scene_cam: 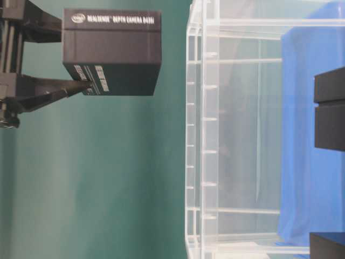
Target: Take the box out of the case with the right arm.
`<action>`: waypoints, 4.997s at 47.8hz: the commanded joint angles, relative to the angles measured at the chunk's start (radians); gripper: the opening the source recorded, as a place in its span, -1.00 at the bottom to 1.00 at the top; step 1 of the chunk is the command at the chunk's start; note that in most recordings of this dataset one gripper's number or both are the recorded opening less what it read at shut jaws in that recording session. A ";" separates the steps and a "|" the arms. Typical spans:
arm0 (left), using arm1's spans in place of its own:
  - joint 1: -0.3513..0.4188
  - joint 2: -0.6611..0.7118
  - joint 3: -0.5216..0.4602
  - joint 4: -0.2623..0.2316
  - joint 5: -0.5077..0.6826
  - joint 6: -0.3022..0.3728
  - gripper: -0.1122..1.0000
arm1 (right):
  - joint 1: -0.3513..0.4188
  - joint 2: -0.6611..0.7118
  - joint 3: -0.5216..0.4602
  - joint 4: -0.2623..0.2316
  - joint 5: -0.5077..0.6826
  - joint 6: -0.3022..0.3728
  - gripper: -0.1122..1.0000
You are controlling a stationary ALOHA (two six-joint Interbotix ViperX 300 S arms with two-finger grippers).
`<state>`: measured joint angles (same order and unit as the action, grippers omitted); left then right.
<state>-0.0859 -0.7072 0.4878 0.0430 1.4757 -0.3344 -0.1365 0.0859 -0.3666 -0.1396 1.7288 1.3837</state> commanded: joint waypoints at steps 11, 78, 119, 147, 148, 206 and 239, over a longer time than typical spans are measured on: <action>0.002 -0.002 -0.009 0.002 -0.005 -0.003 -0.65 | 0.100 -0.043 -0.026 -0.005 0.006 0.049 0.40; 0.002 -0.002 -0.003 0.002 -0.005 -0.003 -0.65 | 0.511 -0.003 0.164 -0.038 -0.069 0.497 0.40; 0.002 0.003 -0.003 0.002 -0.005 -0.003 -0.65 | 0.515 -0.006 0.666 0.051 -0.620 0.669 0.40; 0.002 0.005 -0.005 0.002 -0.005 -0.005 -0.65 | 0.515 -0.012 0.666 0.046 -0.638 0.663 0.65; 0.002 0.005 -0.003 0.002 -0.005 -0.005 -0.65 | 0.515 -0.012 0.666 0.046 -0.640 0.663 0.73; 0.002 0.006 -0.006 0.002 -0.005 -0.006 -0.65 | 0.491 -0.146 0.311 -0.052 -0.140 0.561 0.82; 0.002 0.006 -0.005 0.002 -0.005 -0.012 -0.65 | 0.615 -0.477 0.666 -0.014 -0.115 0.750 0.77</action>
<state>-0.0859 -0.6980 0.4939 0.0430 1.4757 -0.3467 0.4617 -0.3436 0.2792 -0.1549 1.5999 2.1261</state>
